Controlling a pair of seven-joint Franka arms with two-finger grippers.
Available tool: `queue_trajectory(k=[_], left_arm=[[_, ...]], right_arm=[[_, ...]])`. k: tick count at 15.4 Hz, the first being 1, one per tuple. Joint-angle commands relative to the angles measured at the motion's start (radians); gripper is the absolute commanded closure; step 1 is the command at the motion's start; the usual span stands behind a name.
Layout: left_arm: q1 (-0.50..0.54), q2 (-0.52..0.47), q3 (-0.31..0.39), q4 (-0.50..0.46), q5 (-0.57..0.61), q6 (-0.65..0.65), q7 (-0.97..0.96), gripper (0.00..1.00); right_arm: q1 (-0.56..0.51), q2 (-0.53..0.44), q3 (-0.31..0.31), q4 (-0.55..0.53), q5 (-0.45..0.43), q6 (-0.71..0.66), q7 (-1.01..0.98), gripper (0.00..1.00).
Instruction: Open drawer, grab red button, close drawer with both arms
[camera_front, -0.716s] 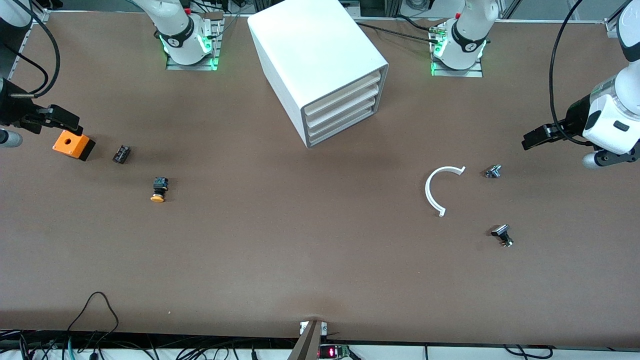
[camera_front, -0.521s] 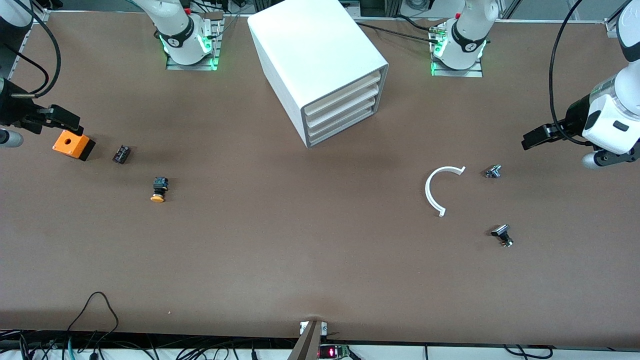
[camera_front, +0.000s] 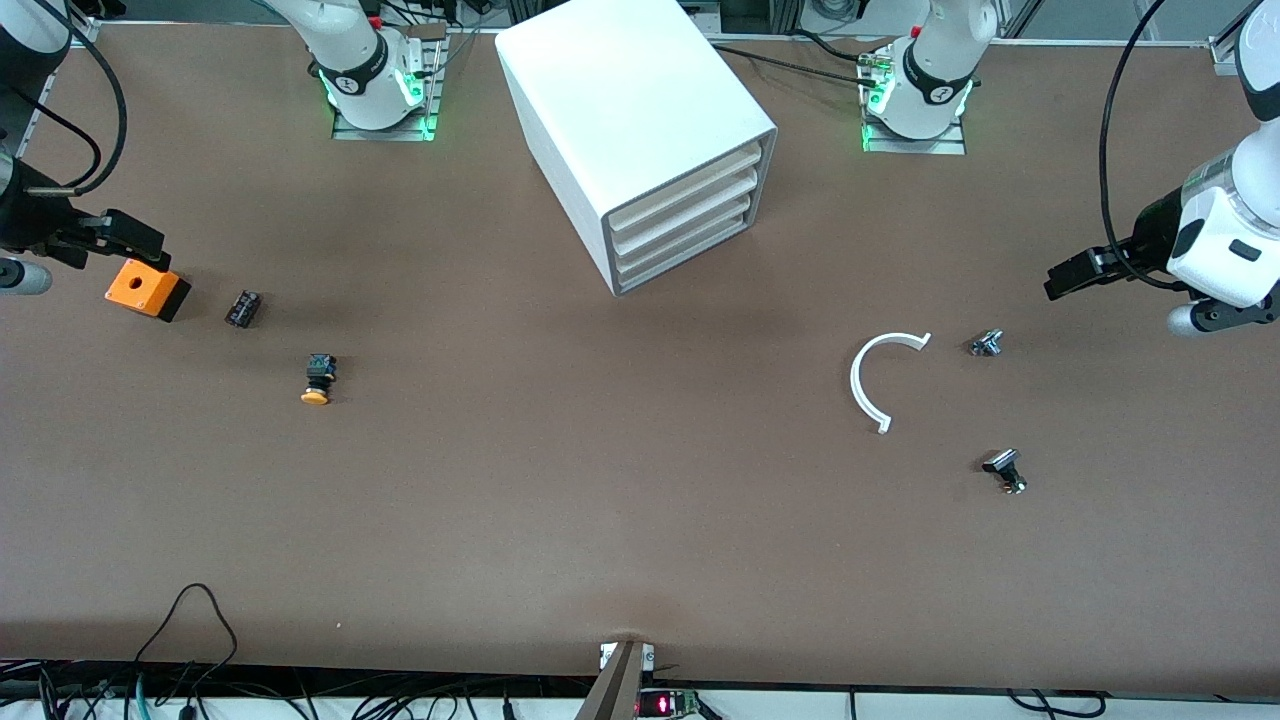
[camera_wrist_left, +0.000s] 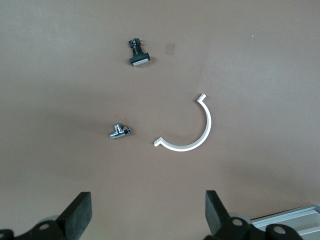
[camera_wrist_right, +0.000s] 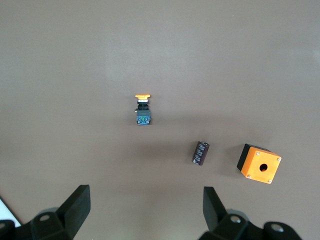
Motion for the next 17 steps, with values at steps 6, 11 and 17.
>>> queue_trajectory(k=[6, 11, 17], left_arm=[[-0.007, 0.023, -0.005, 0.043, -0.012, -0.021, 0.008, 0.00], [-0.024, 0.155, -0.016, 0.046, 0.007, -0.100, 0.019, 0.00], [-0.030, 0.244, -0.074, 0.025, -0.096, -0.109, 0.007, 0.00]], right_arm=[[0.003, -0.006, 0.000, -0.014, 0.002, 0.005, 0.014, 0.00], [0.003, 0.007, 0.000, -0.014, 0.008, 0.021, 0.017, 0.00], [0.007, 0.030, 0.001, -0.014, 0.011, 0.090, 0.022, 0.00]])
